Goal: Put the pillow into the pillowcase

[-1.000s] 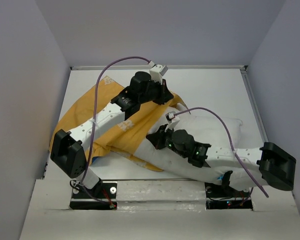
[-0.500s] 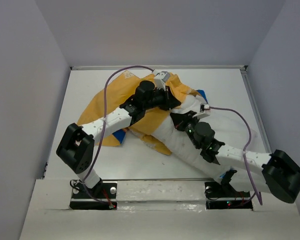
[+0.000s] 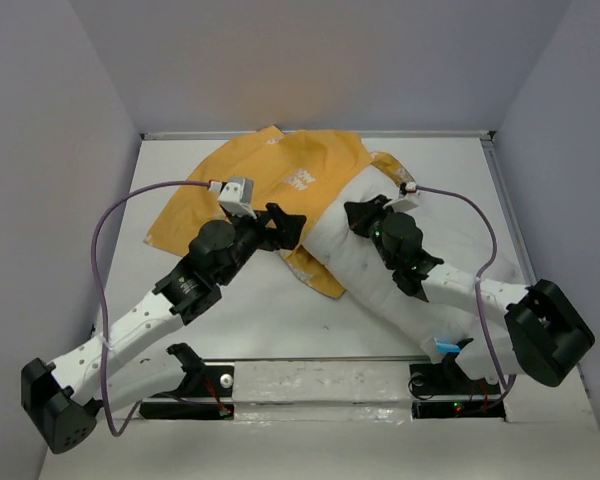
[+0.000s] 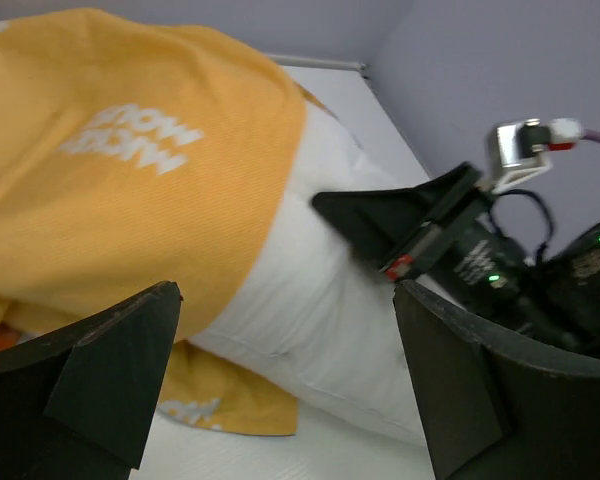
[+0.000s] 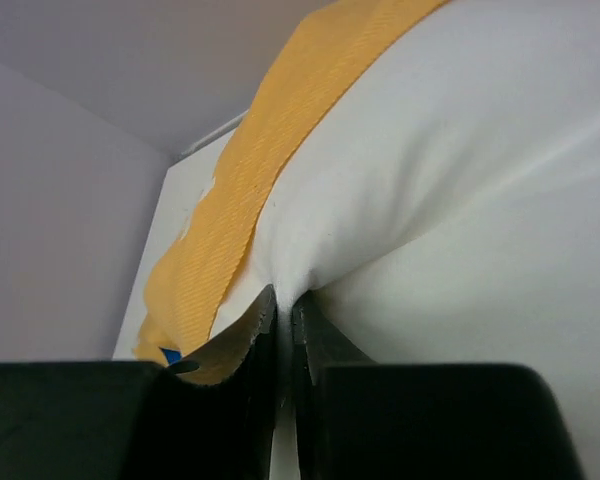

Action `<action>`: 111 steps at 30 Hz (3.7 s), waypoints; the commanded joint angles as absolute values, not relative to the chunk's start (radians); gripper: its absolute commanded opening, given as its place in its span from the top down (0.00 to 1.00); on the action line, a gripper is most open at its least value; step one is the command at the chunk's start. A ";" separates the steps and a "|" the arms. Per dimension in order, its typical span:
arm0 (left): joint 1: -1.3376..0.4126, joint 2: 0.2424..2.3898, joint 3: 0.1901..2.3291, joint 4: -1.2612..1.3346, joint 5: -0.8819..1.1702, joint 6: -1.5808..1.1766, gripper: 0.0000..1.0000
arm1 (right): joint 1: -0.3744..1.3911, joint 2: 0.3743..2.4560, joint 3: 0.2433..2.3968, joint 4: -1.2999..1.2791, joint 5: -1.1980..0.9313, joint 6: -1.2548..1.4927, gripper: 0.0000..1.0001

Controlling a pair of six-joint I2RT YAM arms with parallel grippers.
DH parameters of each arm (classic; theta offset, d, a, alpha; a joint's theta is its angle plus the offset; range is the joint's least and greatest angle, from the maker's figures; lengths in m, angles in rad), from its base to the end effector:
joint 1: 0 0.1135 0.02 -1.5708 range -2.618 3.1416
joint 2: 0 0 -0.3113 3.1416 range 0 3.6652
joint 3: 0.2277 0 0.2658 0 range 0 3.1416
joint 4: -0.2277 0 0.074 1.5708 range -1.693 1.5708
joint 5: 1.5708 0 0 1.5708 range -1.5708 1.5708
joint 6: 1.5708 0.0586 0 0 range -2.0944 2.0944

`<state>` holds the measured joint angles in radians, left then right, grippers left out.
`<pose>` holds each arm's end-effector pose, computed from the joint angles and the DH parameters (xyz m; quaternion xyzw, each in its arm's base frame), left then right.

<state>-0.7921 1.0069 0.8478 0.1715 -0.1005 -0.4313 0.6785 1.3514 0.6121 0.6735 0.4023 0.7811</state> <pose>0.1805 -0.1746 0.3965 0.0908 0.6968 -0.3792 0.6020 0.2570 0.1777 0.2788 0.1731 0.7073 0.3378 0.5964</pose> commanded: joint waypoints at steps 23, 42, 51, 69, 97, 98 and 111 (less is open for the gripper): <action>-0.703 1.532 0.684 0.603 -0.345 -0.241 0.39 | 0.712 1.310 0.957 -0.121 0.058 0.233 0.16; -0.718 1.212 0.704 0.520 0.084 -0.394 1.00 | 0.733 1.875 1.342 0.089 -0.152 0.350 1.00; -0.772 1.187 0.655 0.588 0.360 -0.439 1.00 | 0.609 1.784 1.223 0.621 -0.005 0.854 1.00; -0.896 1.678 1.499 0.379 0.505 -0.277 1.00 | 0.670 0.959 0.739 0.336 0.355 0.508 1.00; -0.754 1.051 0.993 0.174 0.129 -0.370 0.01 | 0.756 1.605 0.660 0.746 0.247 0.821 1.00; -0.727 1.066 1.030 0.140 0.102 -0.379 0.01 | 0.814 1.585 0.660 0.715 0.265 0.828 1.00; -0.554 1.551 1.453 -0.196 -0.116 -0.230 0.34 | 0.692 1.198 0.893 0.077 0.134 0.367 0.23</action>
